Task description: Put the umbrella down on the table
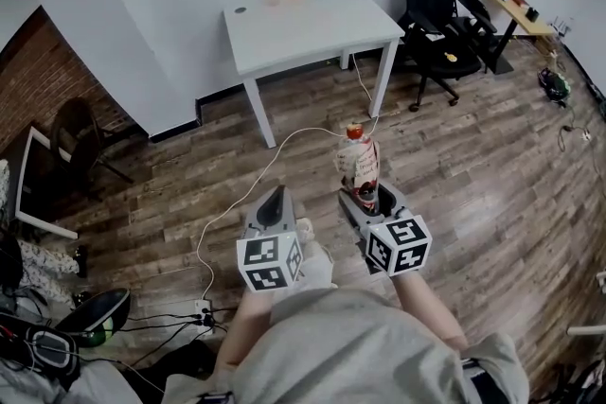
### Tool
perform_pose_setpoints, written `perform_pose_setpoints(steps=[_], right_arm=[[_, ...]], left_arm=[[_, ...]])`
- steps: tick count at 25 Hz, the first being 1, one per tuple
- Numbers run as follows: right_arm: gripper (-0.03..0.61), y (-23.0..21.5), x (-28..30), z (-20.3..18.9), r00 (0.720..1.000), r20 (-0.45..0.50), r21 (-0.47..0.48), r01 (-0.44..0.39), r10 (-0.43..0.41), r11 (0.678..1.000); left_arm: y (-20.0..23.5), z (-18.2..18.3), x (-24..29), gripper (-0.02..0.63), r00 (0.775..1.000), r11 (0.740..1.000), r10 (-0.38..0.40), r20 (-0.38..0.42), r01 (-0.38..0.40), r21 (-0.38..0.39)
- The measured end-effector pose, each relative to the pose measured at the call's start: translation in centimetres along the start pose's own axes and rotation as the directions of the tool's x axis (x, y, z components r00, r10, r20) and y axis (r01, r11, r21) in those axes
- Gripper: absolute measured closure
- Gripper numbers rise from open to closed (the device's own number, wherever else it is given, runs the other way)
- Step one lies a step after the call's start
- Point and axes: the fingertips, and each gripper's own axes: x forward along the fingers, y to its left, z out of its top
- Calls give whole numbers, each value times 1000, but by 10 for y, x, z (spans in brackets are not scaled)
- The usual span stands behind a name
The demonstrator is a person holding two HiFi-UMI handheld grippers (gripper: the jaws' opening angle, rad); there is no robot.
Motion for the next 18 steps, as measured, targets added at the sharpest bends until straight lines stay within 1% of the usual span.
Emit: perform_pose_setpoints(steps=[8,13,18], right_arm=[[307,-22,37,11,1000,-4,17,13,-13,1000],[307,-39,77,24,1000,-4,26,20,-20,999],[305,-61,118,45,1000,3,35,25,-25,999]], left_arm=[[15,12,43,605,1000,1000,3,5,-3,-20],[34,20,83,604,1000,1000,-1,0,1,-29],[49,37,126,605,1000,1000,-4,1,4,-30]])
